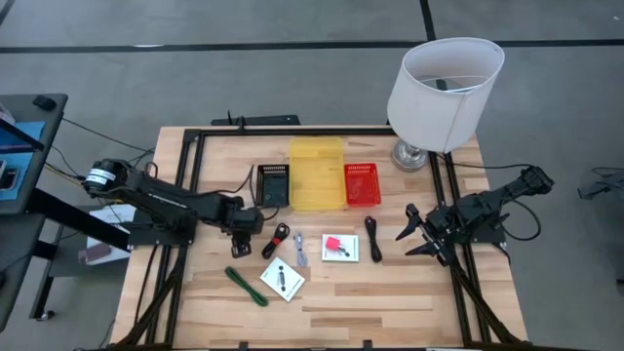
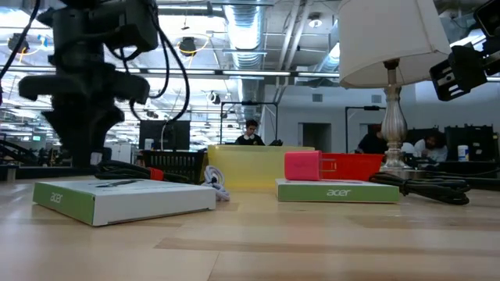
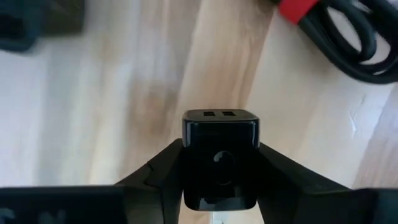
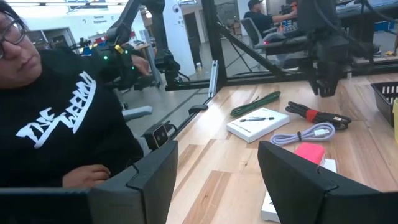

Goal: Pick and place items into bin
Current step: Put the black charger adapter into the black bin

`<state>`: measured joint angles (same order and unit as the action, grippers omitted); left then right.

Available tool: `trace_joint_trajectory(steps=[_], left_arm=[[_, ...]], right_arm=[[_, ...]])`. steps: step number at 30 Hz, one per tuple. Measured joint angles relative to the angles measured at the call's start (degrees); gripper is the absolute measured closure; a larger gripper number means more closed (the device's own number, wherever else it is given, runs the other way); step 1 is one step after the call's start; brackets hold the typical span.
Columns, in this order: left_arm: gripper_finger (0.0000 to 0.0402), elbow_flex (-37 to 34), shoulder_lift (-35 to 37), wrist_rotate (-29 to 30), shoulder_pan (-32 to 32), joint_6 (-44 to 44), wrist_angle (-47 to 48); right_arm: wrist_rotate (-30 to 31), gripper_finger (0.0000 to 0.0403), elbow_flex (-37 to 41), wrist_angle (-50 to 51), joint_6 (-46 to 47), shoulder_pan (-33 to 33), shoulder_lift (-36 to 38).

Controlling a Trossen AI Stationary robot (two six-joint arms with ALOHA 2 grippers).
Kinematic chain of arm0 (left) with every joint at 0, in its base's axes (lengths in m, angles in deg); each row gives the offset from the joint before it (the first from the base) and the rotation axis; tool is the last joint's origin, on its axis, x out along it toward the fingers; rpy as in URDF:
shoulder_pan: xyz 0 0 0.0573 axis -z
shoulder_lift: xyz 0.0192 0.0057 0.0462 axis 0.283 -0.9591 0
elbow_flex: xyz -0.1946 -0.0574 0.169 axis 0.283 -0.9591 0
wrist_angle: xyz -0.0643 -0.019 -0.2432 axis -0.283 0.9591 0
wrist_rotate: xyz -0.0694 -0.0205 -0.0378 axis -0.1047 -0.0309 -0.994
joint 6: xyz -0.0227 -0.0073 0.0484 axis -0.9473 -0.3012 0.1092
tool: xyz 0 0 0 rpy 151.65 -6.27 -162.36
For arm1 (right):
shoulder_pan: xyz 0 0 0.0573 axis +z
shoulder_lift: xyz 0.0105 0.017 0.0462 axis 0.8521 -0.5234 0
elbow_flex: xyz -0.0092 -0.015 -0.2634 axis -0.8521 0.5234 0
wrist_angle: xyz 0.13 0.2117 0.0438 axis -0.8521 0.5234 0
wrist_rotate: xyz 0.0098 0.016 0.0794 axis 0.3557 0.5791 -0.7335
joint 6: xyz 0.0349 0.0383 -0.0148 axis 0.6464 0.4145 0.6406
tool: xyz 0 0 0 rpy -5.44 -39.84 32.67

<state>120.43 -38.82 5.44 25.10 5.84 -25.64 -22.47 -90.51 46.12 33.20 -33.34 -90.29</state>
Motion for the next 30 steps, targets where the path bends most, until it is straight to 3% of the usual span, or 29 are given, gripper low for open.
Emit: trace_joint_trajectory(steps=[5,9,14,20,26,30], left_arm=[[0.0237,4.3,0.0,4.7,0.0,3.4,4.5],[0.0247,7.6,0.0,9.1,-1.0,6.9,7.3],[0.0259,11.4,0.0,14.0,-3.8,13.1,9.0],[0.0236,15.7,0.0,18.6,-8.8,21.9,8.9],[0.0247,18.8,0.0,18.8,-14.7,30.3,6.9],[0.0253,19.0,0.0,14.4,-18.6,35.6,1.5]], right_arm=[[0.0,0.0184,0.0,0.0,0.0,0.0,0.0],[0.0,0.0184,0.0,0.0,0.0,0.0,0.0],[0.0,0.0184,0.0,0.0,0.0,0.0,0.0],[0.0,0.0184,0.0,0.0,0.0,0.0,0.0],[0.0,0.0184,0.0,0.0,0.0,0.0,0.0],[0.0,0.0184,0.0,0.0,0.0,0.0,0.0]])
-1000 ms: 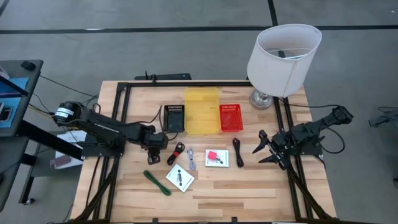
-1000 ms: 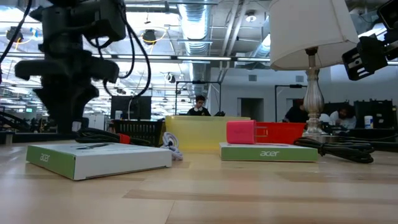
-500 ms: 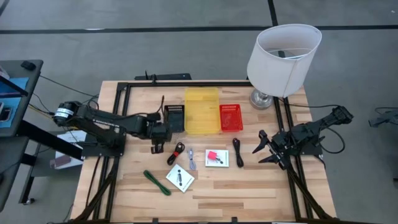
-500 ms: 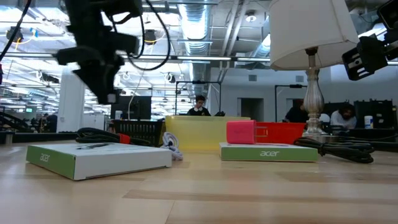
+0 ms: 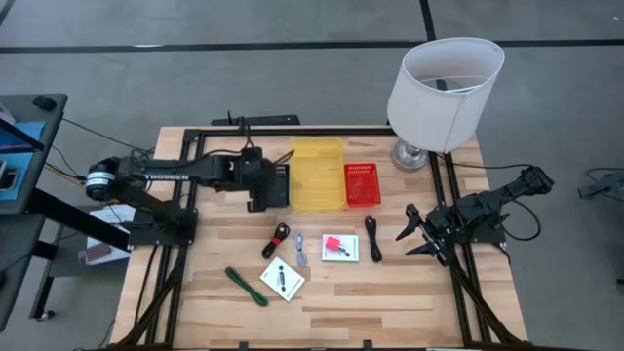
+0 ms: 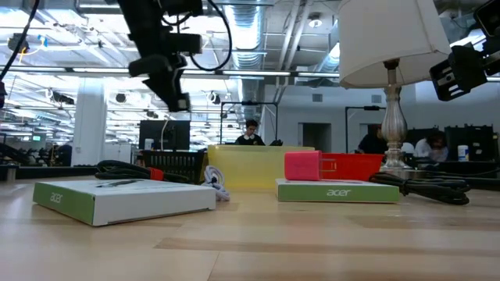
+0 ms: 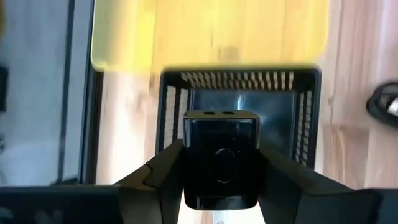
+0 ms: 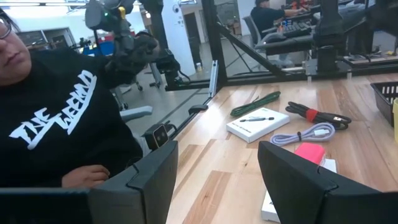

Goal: Pick and place items into bin
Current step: Put the black charger adapter into the black bin, then put the pink charger adapter into the black bin

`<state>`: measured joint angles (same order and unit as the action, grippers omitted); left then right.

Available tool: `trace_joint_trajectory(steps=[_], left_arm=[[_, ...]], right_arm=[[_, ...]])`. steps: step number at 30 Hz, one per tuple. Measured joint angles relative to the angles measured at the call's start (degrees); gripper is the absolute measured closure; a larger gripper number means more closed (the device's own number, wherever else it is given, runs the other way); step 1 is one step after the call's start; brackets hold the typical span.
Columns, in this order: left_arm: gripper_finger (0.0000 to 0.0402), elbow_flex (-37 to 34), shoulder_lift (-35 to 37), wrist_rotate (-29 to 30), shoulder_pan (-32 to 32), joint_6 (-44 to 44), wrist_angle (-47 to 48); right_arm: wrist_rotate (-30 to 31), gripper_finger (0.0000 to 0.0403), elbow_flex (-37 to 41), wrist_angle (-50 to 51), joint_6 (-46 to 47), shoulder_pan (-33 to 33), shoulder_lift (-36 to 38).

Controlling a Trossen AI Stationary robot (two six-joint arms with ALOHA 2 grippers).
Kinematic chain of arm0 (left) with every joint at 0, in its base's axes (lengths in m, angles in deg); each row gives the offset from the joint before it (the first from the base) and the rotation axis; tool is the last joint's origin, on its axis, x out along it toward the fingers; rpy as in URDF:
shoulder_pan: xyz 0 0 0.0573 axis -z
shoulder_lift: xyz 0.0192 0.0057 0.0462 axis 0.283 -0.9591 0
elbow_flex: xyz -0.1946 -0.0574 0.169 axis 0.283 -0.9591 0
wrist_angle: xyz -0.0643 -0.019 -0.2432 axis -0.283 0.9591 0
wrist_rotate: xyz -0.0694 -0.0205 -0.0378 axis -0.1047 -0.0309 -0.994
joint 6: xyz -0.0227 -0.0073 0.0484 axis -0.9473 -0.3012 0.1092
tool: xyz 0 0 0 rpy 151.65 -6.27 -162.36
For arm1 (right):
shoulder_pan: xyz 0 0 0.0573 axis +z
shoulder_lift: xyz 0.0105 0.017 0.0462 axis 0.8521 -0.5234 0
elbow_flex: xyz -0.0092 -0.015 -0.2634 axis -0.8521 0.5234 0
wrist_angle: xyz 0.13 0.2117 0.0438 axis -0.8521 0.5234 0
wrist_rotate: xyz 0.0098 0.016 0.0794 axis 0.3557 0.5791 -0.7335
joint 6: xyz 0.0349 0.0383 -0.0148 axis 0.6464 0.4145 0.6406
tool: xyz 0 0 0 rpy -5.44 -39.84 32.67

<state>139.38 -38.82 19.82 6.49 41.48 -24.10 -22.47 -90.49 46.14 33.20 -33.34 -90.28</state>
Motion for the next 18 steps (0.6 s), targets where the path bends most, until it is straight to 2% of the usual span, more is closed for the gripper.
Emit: trace_joint_trajectory(steps=[6,18], left_arm=[[0.0232,0.0,-0.2,-4.8,-4.5,4.6,-4.7],[0.0227,-0.5,-0.2,-6.3,-10.0,7.8,-6.9]], right_arm=[[0.0,0.0184,0.0,0.0,0.0,0.0,0.0],[0.0,0.0184,0.0,0.0,0.0,0.0,0.0]])
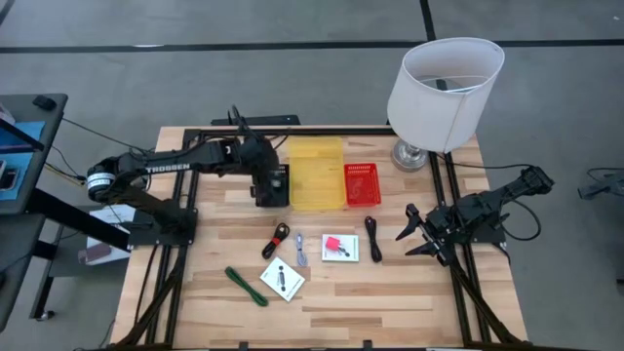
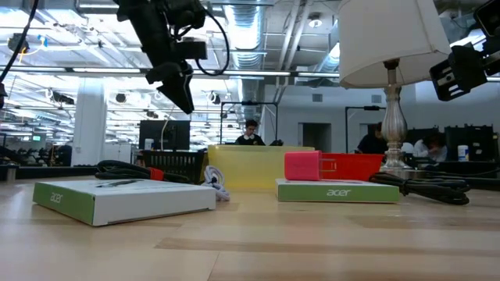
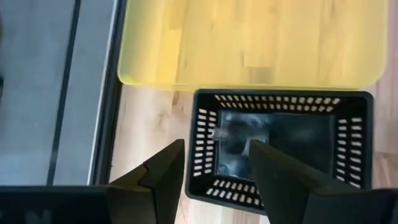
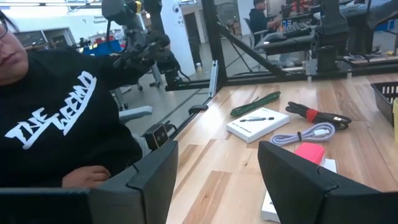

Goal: Pick and place items into bin
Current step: Put the pink charger adapter into the black bin

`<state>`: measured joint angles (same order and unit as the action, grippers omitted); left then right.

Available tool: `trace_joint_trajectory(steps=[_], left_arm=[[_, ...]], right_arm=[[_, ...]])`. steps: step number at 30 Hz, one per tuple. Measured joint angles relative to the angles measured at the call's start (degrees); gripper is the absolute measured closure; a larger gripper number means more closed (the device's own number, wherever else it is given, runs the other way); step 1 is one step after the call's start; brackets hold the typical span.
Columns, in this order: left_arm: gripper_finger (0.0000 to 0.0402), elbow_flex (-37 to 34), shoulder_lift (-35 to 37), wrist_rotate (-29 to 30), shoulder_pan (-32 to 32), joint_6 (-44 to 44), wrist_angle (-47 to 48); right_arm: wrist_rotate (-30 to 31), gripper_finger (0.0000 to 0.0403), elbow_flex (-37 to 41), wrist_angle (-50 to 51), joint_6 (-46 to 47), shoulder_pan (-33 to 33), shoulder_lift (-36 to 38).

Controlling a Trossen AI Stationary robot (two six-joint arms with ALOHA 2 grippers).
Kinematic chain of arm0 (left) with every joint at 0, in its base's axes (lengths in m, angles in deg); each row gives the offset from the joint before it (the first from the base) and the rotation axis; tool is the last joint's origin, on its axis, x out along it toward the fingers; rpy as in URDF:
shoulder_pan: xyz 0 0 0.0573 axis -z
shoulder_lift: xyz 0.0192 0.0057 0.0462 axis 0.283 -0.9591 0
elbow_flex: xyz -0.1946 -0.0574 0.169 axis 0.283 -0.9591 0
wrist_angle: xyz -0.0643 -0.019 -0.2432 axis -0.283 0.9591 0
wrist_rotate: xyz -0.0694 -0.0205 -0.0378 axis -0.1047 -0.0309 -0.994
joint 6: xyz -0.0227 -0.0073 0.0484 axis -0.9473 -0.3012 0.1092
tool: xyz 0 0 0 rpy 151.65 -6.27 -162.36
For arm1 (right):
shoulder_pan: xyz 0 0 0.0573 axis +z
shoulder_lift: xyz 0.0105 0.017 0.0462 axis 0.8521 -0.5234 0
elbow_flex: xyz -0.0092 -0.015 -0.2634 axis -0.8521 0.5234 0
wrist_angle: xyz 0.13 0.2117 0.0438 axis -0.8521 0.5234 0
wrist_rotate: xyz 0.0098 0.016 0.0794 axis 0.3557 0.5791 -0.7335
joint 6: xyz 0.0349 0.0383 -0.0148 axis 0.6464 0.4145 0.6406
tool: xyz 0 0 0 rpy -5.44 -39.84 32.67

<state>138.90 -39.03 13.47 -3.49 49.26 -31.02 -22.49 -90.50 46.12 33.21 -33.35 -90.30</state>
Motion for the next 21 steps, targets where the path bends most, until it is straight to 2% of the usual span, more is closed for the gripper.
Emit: trace_joint_trajectory(steps=[14,21], left_arm=[[0.0226,-0.1,0.0,0.0,-0.3,-0.3,0.0],[0.0226,-0.1,0.4,0.0,1.8,-1.5,1.8]], right_arm=[[0.0,0.0184,0.0,0.0,0.0,0.0,0.0],[0.0,0.0184,0.0,0.0,0.0,0.0,0.0]])
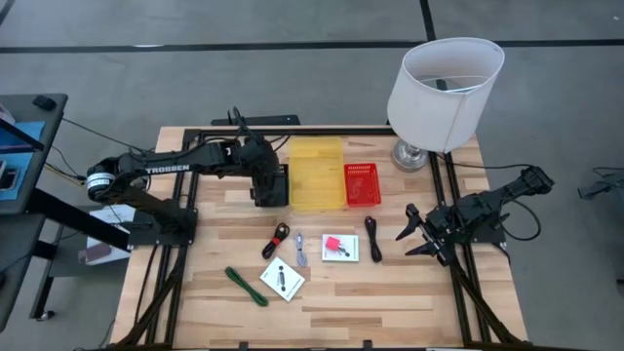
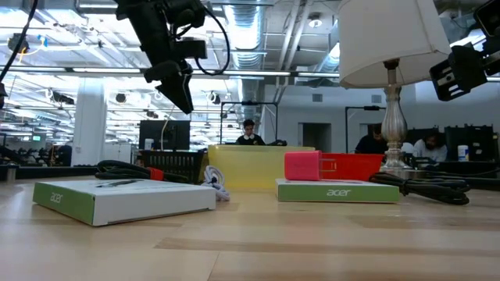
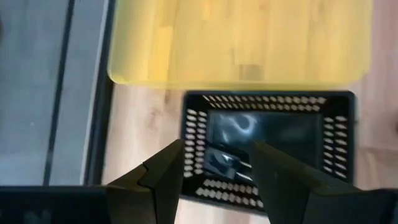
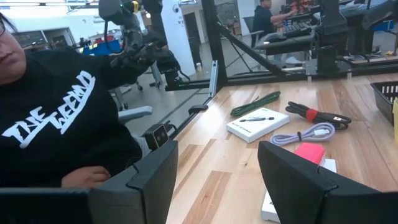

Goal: Pick and place items into bin
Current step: Put the pink charger adapter into the black bin

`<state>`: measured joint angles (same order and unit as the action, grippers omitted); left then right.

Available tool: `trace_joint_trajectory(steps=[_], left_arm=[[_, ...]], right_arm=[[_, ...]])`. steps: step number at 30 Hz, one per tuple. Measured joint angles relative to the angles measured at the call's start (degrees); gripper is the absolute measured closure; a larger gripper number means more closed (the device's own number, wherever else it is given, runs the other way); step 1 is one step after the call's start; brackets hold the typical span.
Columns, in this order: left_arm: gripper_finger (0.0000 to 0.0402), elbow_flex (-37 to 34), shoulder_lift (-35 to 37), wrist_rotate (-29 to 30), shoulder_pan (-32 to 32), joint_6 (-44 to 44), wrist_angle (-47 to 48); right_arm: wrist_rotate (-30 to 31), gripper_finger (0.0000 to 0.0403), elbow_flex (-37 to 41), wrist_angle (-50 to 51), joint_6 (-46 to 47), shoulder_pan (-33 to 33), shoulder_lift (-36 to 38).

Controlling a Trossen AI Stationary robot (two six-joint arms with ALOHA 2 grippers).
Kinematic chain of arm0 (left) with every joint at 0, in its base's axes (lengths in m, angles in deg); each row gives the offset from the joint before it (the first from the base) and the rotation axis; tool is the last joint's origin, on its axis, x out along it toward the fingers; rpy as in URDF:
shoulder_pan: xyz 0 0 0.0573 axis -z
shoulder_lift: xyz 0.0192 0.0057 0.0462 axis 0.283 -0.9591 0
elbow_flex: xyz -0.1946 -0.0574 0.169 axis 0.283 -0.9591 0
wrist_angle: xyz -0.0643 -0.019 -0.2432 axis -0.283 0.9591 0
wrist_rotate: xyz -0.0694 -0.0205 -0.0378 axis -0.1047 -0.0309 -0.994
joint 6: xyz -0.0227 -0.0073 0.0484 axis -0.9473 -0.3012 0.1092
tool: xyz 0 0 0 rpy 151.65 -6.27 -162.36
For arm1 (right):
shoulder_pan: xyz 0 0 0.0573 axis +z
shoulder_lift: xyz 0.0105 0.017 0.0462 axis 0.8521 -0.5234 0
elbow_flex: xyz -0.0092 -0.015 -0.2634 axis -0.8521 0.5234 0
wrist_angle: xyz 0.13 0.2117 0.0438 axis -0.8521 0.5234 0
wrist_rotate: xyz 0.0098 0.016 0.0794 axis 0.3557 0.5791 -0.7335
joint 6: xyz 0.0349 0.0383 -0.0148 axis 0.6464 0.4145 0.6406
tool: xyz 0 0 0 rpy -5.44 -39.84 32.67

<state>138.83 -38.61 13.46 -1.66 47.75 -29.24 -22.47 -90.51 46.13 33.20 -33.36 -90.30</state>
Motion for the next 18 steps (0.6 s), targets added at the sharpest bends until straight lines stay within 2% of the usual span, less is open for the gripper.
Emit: trace_joint_trajectory(steps=[10,18], left_arm=[[0.0226,-0.3,1.6,-6.1,4.7,-11.5,10.7],[0.0226,-9.4,3.5,-6.2,10.4,-19.6,9.4]], right_arm=[[0.0,0.0184,0.0,0.0,0.0,0.0,0.0],[0.0,0.0184,0.0,0.0,0.0,0.0,0.0]])
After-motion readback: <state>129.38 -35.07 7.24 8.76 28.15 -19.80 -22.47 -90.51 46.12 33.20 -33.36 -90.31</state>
